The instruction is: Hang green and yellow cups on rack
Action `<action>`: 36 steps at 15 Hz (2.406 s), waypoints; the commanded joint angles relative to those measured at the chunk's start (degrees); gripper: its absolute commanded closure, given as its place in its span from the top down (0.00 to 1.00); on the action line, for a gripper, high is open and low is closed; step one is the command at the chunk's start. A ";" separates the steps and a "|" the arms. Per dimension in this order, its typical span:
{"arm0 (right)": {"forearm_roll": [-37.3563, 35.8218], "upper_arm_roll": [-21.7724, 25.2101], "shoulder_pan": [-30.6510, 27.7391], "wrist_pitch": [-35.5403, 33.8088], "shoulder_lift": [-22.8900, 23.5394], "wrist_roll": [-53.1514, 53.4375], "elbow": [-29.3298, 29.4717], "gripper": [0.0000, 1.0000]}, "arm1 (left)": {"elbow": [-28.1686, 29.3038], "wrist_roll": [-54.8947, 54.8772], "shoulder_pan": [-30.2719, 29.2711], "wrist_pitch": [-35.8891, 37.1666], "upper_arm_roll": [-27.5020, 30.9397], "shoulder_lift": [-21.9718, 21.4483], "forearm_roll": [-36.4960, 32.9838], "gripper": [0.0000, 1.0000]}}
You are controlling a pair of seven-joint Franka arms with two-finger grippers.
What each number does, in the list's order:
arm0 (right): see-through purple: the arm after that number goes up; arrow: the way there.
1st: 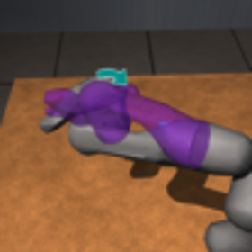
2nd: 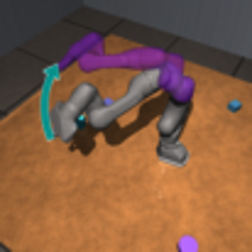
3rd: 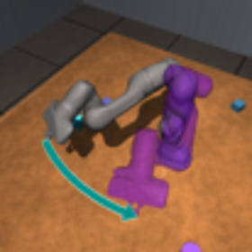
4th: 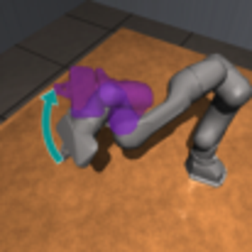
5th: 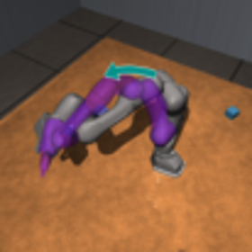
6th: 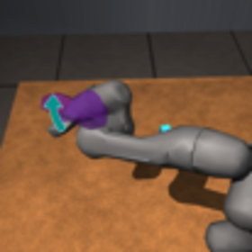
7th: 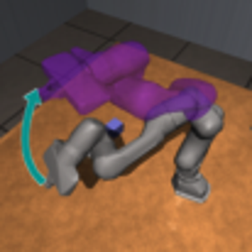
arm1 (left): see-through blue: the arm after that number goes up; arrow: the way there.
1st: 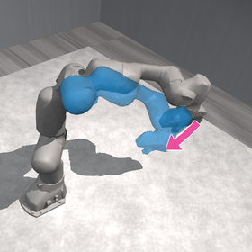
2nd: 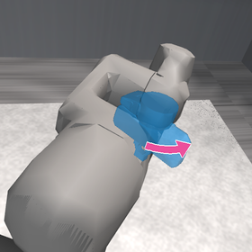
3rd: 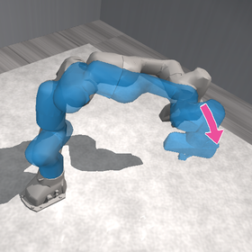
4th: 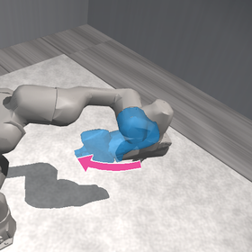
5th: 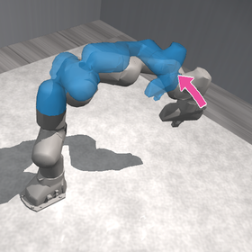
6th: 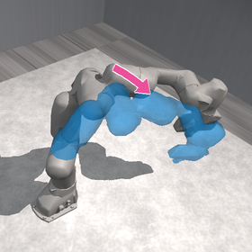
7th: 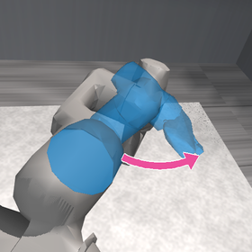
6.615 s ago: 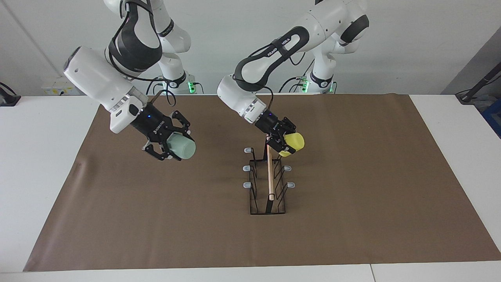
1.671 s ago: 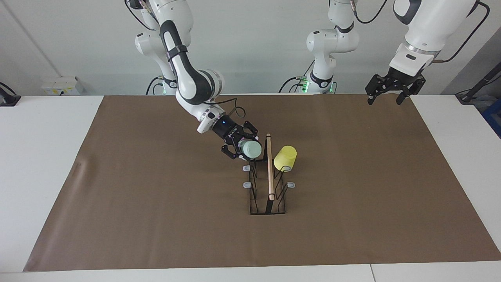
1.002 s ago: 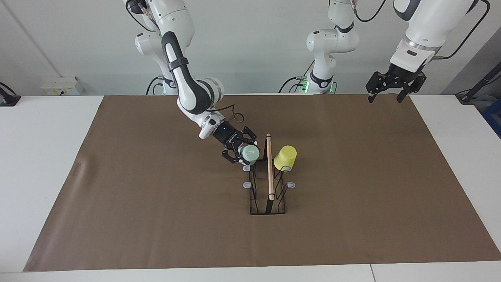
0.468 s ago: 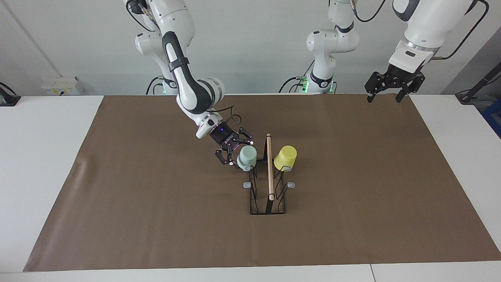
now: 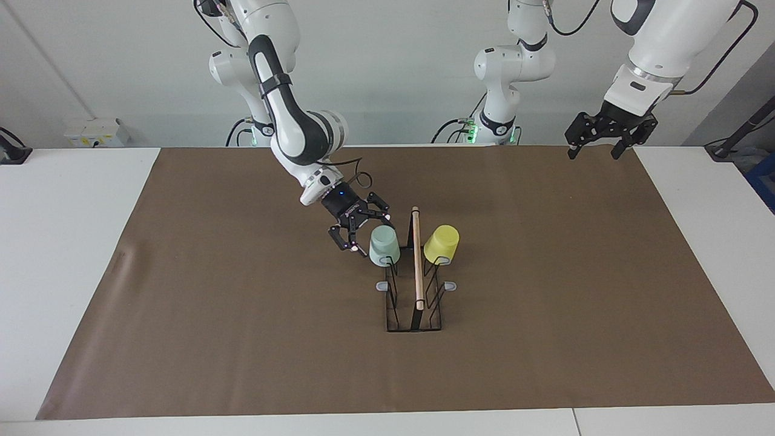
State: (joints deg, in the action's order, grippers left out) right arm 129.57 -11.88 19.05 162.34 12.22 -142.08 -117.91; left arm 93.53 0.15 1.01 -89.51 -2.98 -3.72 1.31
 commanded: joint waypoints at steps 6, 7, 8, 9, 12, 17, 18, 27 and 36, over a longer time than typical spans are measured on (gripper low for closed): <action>-18.98 -0.07 -3.58 1.67 -2.55 -0.65 -0.74 1.00 | -1.68 0.11 -0.66 2.32 -0.36 1.26 0.80 1.00; -21.52 0.02 -3.66 1.75 -2.81 -0.74 -1.09 1.00 | -1.68 0.02 -0.66 2.23 -0.36 1.26 0.80 1.00; -25.20 0.10 -4.27 1.67 -2.73 -0.83 -1.44 1.00 | -1.68 -0.07 -0.66 2.23 -0.36 1.26 0.80 1.00; -29.85 0.10 -5.58 1.58 -2.64 -0.91 -1.44 1.00 | -1.59 -0.07 -0.57 2.06 -0.36 1.26 0.80 1.00; -45.49 0.10 -10.76 -1.22 -2.11 -1.00 -1.44 1.00 | -1.59 0.11 -0.57 1.88 -0.36 1.26 0.80 1.00; -70.46 0.28 -22.89 -15.44 -1.94 -0.74 0.57 1.00 | -1.59 0.02 -0.66 2.41 -0.36 1.26 0.80 1.00; -73.98 0.28 -24.83 -18.08 -1.94 -0.74 1.01 1.00 | -1.59 0.02 -0.57 2.41 -0.36 1.26 0.80 1.00; -101.51 0.37 -39.33 -43.92 -2.72 -1.09 11.29 1.00 | -1.59 0.02 -0.57 2.41 -0.36 1.26 0.80 1.00; -117.43 -0.25 -38.57 -54.92 -13.35 26.64 12.88 1.00 | -1.59 0.02 -0.57 2.41 -0.36 1.26 0.80 1.00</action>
State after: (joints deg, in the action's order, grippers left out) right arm 15.63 -11.61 -21.10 109.46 1.91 -124.01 -104.49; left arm 92.08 0.15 1.01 -88.00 -3.06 -2.12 1.34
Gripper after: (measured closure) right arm 0.000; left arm 0.000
